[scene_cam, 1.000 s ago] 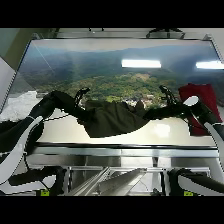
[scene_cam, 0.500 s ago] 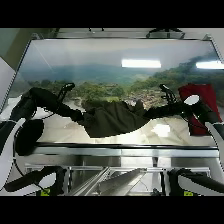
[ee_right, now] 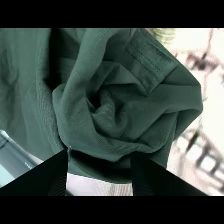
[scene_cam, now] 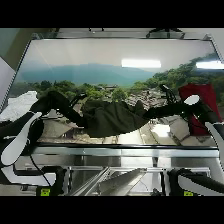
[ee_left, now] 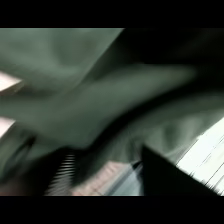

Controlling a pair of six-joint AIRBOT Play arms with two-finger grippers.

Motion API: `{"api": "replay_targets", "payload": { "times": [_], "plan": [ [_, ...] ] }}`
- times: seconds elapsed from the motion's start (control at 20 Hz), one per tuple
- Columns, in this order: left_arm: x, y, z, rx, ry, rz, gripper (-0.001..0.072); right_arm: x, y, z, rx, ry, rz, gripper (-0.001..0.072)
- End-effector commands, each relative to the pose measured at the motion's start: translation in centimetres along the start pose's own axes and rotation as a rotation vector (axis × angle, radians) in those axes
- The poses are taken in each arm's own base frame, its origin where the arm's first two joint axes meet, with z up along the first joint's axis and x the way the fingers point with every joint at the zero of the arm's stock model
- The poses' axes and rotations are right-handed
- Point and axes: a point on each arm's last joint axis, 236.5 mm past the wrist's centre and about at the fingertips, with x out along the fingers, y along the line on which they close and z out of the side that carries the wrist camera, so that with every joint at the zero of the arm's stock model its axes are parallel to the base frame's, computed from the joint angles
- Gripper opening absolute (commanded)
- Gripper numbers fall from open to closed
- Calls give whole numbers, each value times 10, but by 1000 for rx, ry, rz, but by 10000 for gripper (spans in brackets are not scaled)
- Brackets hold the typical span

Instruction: Fold the shirts.

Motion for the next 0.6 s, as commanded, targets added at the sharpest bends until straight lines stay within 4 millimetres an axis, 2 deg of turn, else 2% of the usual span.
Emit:
{"api": "replay_targets", "payload": {
  "times": [0.0,0.1,0.15,0.2,0.25,0.35,0.4,0.55],
  "plan": [
    [20,2,-2,11,47,-17,46,0,-4,5,1,-21,-15,433],
    [16,5,3,-32,43,-13,20,-1,-10,13,0,-55,-43,430],
    [12,3,5,-41,41,-16,21,-1,-12,16,-3,-65,-51,339],
    [8,0,7,-46,46,-24,20,-2,-14,19,-24,-76,-62,214],
    [3,-2,9,-47,51,-31,20,-2,-19,24,-36,-99,-82,229],
    [-5,-6,13,-48,54,-38,20,-6,-24,36,-76,-136,-114,503],
    [-7,-7,14,-49,55,-40,20,-9,-22,40,-112,-140,-116,523],
    [-7,-10,13,-63,61,-51,20,-16,-16,56,-193,-165,-123,521]
  ]
}}
